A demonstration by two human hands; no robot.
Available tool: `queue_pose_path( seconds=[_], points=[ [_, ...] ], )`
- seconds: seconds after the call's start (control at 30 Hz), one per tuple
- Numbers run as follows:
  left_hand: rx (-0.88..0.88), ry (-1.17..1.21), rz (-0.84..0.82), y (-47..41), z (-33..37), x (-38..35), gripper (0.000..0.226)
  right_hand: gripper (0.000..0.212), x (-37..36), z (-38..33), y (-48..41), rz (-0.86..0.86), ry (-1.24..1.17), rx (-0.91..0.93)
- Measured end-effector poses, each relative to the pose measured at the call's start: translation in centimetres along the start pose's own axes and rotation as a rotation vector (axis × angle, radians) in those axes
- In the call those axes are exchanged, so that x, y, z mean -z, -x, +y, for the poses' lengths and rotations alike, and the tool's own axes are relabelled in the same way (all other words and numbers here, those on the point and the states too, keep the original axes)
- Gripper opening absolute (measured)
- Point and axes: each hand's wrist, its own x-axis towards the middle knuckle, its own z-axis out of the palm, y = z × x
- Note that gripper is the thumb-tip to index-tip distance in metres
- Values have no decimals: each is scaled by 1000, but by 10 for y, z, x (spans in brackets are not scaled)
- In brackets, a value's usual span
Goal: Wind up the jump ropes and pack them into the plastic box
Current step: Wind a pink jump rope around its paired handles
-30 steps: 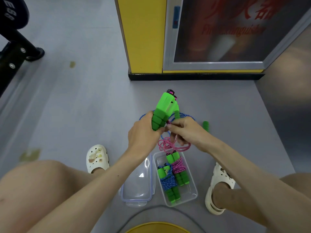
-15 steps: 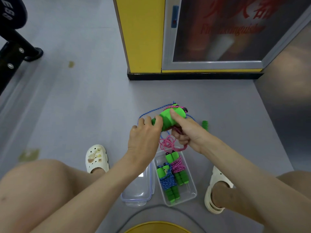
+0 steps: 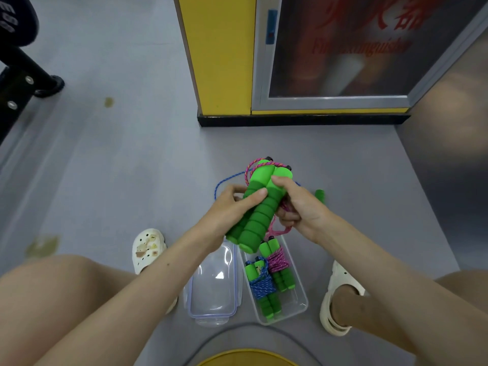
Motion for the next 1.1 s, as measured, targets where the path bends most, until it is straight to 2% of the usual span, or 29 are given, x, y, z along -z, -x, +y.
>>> queue_pose_path(
  seconds=[0.13,0.33,0.6,0.73,0.83,0.9,0.97,1.03,1.1],
  points=[
    [33,72,-151,9,-2,-7,28,35,-2,-3,1,18,9,14],
    [-64,-235,-50,7,1,-1,19,42,0,3,-1,40,177,44],
    [-67,-28,-120,12,-3,-4,13,39,3,1,0,-76,88,48],
    [34,178,-286,15,-2,-3,31,48,4,6,-3,-115,76,41],
    [8,206,-263,15,-3,-2,32,66,7,4,-4,-132,215,30],
    [-21,221,-218,14,-4,-1,34,70,7,2,-4,-139,314,41],
    [-33,300,-206,14,-4,-2,40,74,4,4,-3,-197,252,23],
    [-47,376,-233,15,-2,-1,45,84,1,8,-3,-294,82,4],
    [-76,398,-287,16,2,2,43,77,0,11,-4,-321,-78,-5]
  ],
)
